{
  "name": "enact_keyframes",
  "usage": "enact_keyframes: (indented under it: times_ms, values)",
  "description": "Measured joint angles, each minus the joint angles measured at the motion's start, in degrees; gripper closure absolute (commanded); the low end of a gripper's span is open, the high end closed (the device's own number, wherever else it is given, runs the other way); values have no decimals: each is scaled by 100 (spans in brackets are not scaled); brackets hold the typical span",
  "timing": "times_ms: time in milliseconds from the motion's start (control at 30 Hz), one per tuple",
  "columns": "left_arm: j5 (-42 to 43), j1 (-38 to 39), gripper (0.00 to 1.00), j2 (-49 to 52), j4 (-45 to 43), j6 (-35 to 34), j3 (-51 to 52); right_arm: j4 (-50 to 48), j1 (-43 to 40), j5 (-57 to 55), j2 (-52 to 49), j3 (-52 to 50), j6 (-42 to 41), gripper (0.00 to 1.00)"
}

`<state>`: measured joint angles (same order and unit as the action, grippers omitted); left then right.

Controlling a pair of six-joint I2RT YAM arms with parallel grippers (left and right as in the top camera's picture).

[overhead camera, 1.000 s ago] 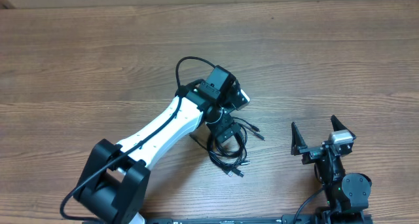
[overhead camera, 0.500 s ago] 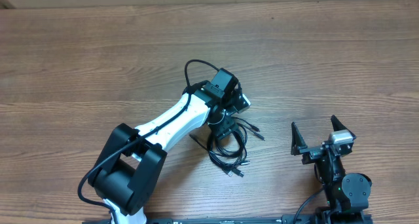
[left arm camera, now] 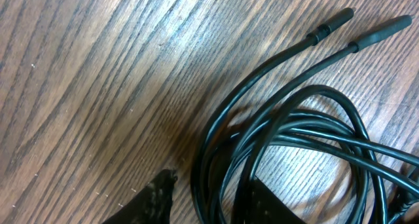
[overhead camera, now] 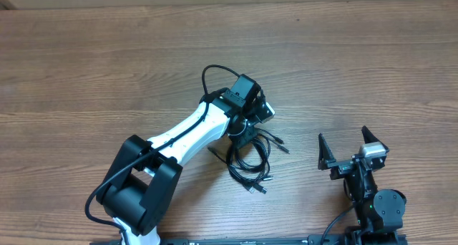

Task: Untangle cables
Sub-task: 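Close the left gripper on the black cable bundle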

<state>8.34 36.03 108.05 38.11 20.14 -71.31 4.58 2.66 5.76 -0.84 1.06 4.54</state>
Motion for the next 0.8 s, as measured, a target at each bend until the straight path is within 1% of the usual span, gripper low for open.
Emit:
enact_keyframes:
  times_ms: [67, 133, 200, 233, 267, 300, 333, 367, 700, 800]
  values:
    - [0, 0, 68, 46, -2, 0, 0, 0, 0, 0, 0, 0, -4, 0]
    - [15, 0, 66, 92, -7, -2, 0, 0, 0, 0, 0, 0, 2, 0]
    - [68, 0, 67, 138, -57, 0, 0, 2, 0, 0, 0, 0, -2, 0]
    - [85, 0, 70, 138, -63, 0, 0, 2, 0, 0, 0, 0, 0, 0]
    - [92, 0, 78, 138, -68, 0, 0, 2, 0, 0, 0, 0, -2, 0]
    - [103, 0, 82, 140, -66, 0, 0, 2, 0, 0, 0, 0, 0, 0]
    - [109, 0, 91, 149, -68, 22, 0, 2, 0, 0, 0, 0, -2, 0]
    - [114, 0, 96, 160, -66, 7, 0, 2, 0, 0, 0, 0, 0, 0]
    - [129, 0, 96, 166, -63, 0, 0, 2, 0, 0, 0, 0, -2, 0]
    - [129, 0, 96, 175, 94, -33, -109, 2, 0, -2, 0, 0, -2, 0]
